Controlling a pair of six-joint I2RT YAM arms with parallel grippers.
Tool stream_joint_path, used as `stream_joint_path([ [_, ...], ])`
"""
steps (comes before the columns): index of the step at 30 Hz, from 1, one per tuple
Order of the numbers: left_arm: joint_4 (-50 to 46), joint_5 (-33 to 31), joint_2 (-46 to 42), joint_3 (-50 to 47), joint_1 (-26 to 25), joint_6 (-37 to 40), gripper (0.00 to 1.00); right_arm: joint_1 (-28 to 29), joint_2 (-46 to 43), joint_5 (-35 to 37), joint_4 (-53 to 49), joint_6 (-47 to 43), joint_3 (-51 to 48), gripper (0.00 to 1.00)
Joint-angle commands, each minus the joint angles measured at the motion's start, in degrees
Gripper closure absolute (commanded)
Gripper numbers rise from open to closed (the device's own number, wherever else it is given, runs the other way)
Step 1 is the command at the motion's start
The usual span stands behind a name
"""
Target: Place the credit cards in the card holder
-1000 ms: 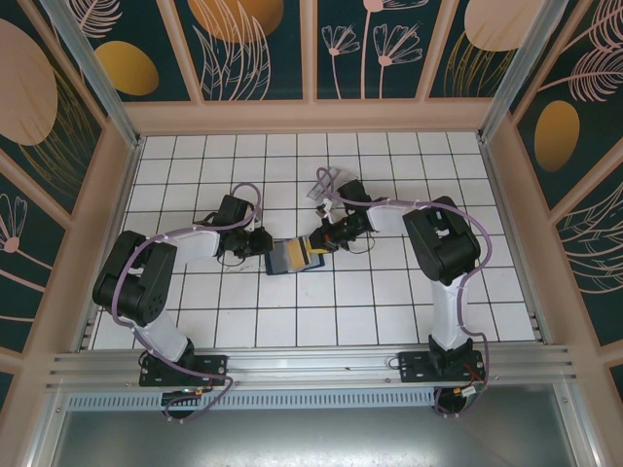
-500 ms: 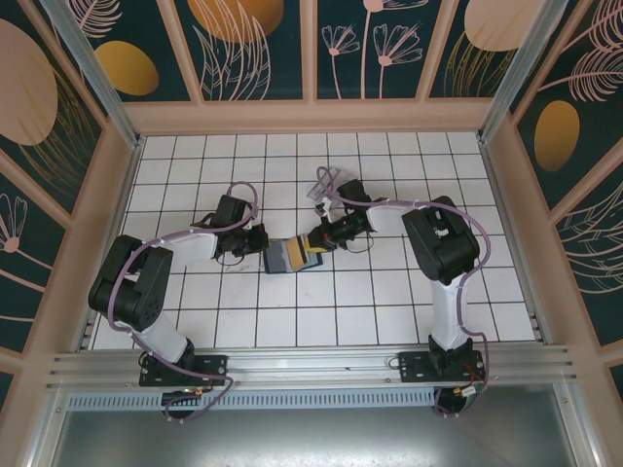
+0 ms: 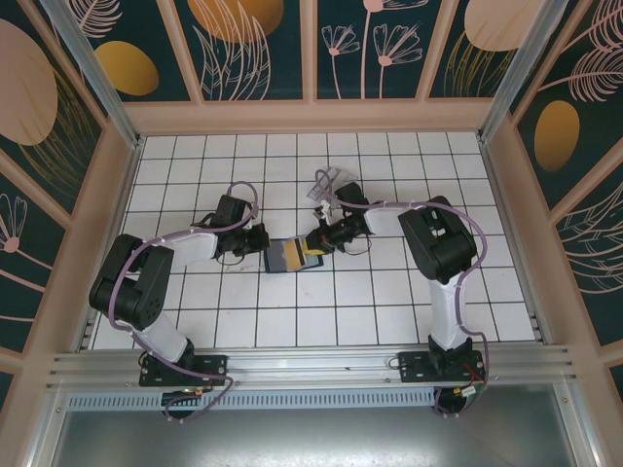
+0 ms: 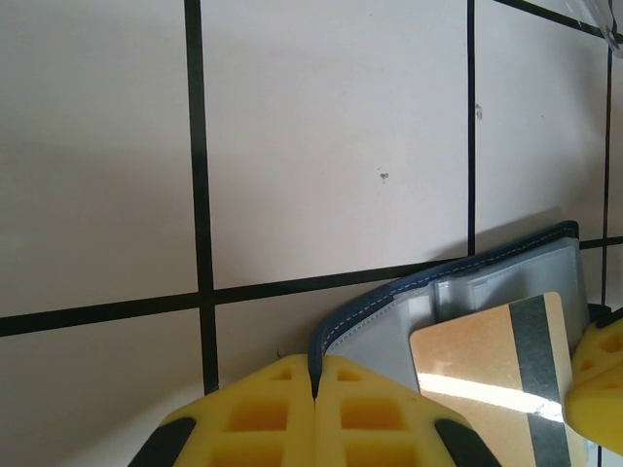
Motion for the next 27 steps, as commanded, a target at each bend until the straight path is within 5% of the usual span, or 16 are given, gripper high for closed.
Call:
stream_joint_path([
  [1,1.23,0.38,0.65,-1.11,0.38,0.15,1.00,0.48,0.85,0.58,2.27,2.10,-1.08,1.00],
  [19,1.54,-1.22,0.74,-1.52,0.39,0.33,1.00,0.48,-2.25,8.02,6.82,9.38,-4.55,1.00],
  [27,3.34,-2.02,0.08,-3.40,0.39,-0.69,1.00,1.72,-6.22,11.50,19.32,20.76,-14.44,1.00],
])
